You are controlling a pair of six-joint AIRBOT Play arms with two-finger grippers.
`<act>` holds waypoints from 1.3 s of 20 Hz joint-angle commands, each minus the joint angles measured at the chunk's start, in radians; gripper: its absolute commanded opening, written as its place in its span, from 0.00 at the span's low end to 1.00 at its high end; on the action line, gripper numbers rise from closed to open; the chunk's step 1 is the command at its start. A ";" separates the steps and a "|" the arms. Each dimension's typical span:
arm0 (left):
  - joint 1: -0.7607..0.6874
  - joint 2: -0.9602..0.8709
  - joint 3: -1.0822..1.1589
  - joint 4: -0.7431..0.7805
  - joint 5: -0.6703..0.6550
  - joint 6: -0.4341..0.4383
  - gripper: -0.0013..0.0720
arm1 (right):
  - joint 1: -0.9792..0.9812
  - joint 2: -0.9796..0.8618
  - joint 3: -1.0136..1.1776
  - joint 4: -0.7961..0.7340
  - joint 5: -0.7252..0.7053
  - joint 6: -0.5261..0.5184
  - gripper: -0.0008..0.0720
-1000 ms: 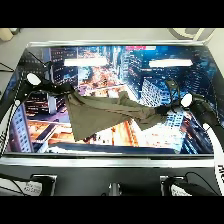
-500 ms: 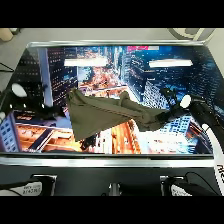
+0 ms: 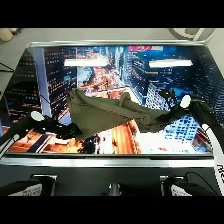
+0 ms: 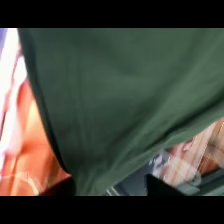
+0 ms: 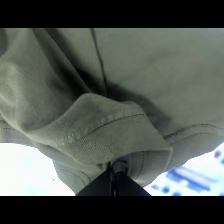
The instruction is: Fold the shirts.
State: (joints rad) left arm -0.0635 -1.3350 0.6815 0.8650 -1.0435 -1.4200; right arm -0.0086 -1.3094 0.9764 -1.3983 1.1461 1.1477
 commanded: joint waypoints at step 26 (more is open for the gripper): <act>0.330 0.586 0.943 0.067 -0.100 0.029 0.05 | 0.000 0.453 0.812 -0.234 0.705 0.006 0.03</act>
State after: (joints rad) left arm 0.2638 -0.7433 1.7660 0.9161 -1.0645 -1.3872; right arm -0.0086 -0.7830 1.8462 -1.6302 1.6161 1.1854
